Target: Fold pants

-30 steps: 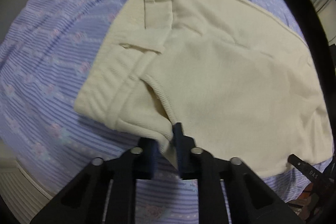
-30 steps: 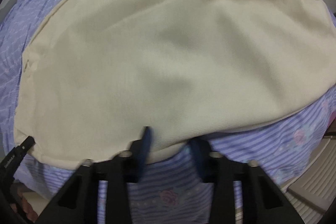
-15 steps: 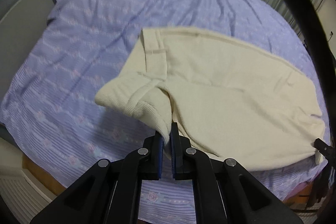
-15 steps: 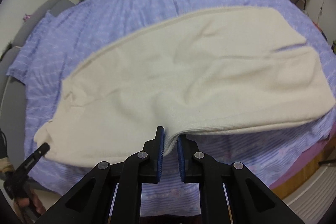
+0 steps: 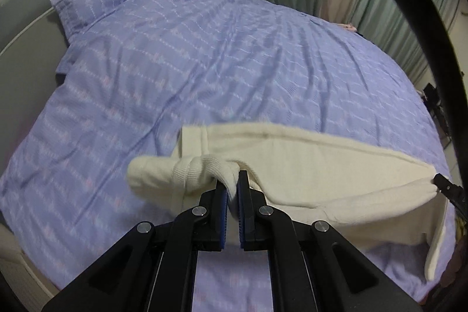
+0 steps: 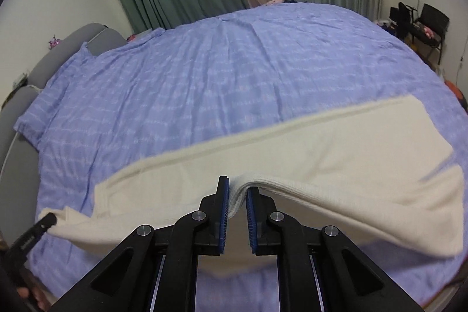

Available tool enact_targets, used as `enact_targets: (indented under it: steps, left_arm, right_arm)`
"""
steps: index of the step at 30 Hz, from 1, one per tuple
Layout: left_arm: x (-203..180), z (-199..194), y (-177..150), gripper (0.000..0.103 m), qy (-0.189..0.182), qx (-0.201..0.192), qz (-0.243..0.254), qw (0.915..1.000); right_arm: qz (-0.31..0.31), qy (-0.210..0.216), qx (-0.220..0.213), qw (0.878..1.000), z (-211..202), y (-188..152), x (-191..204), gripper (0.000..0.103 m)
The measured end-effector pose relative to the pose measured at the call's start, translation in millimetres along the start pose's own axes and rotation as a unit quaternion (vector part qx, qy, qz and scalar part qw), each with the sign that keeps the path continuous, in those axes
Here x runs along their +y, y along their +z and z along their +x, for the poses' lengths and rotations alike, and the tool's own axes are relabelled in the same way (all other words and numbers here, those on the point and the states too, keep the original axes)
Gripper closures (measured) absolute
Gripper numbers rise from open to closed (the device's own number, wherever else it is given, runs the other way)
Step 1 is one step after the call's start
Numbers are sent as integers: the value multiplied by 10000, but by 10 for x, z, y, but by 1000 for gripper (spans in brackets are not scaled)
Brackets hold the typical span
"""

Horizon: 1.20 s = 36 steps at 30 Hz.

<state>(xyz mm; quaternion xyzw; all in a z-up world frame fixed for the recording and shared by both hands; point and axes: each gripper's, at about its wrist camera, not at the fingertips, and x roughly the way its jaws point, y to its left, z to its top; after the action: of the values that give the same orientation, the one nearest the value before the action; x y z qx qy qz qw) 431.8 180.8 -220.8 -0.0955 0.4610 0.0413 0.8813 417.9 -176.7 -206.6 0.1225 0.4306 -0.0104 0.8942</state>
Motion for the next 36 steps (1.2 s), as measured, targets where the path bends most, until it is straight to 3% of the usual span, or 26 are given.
enact_targets:
  steps: [7,12,18,19,20,21,22,23,24,26,30,36]
  left_arm:
    - [-18,963,514,95,76,497,-103,9987]
    - [19,1581,646,94,259,953,-25,9951]
    - [-44,1884,656,87,415,1185,97,9920]
    - [-48,1900,662,81,392,1221,110,9917]
    - [-63,1878,661,75,371,1204,115,9920]
    - [-75,1841,677,53,372,1129,112,9928]
    - [-83,1762,692,31,308,965,97,9948]
    - [-93,1667,716,22,360,792,73,9962]
    - [-95,1587,732,15,462,658,54,9968]
    - [-107,1422,760,15,488,503,85,9975]
    - [-145,1024,756,15,197,424,238,9986]
    - [-410,157,639,15,-158,56,1096,9938]
  right_arm:
    - [-417,-262,293,9984,1023,352,185,91]
    - [-570,-381,709,9951,1640,412,237,91]
    - [-740,-547,1098,9897,2022,430,250,89]
    - [-734,-559,1162,9889,2055,425,247,88]
    - [-732,-541,1222,9883,2071,417,248,79]
    - [-747,-451,1273,9880,2072,412,257,64]
    - [-757,-345,1286,9882,2057,416,273,57]
    - [-763,-213,1253,9889,2011,413,303,44]
    - [-784,-110,1152,9902,1933,416,346,38]
    - [-881,-5,1004,9910,1793,409,445,37]
    - [-1099,247,723,9910,1320,364,626,37]
    - [-1204,454,331,9911,338,295,682,30]
